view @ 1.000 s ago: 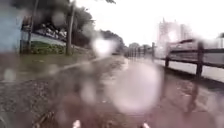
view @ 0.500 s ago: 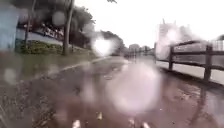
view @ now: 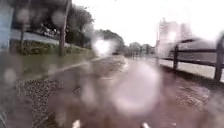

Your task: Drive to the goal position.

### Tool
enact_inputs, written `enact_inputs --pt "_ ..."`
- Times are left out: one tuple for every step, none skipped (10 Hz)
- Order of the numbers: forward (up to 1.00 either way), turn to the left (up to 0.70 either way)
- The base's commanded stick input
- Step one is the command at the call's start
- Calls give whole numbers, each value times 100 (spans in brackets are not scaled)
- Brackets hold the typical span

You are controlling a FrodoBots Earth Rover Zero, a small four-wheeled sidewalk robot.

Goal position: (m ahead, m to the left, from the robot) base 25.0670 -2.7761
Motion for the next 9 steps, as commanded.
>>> enact_inputs --pt "70 0" --pt "70 0" --pt "70 0" --pt "70 0" --pt "70 -23" --pt "70 -27" --pt "70 -27" --pt "70 0" --pt "70 0"
